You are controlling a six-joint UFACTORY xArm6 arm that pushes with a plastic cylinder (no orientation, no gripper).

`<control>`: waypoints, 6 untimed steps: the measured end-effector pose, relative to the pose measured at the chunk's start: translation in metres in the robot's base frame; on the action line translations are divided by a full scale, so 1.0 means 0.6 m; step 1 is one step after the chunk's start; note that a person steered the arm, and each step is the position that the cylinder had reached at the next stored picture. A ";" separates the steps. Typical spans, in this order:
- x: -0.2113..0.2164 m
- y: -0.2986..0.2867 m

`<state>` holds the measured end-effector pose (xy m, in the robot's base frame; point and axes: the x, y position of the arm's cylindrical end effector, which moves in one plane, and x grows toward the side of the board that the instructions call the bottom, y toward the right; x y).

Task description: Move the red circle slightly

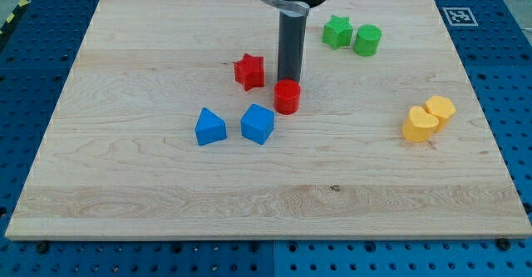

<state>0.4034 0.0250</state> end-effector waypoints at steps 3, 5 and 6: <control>0.007 -0.078; 0.017 -0.055; 0.044 -0.036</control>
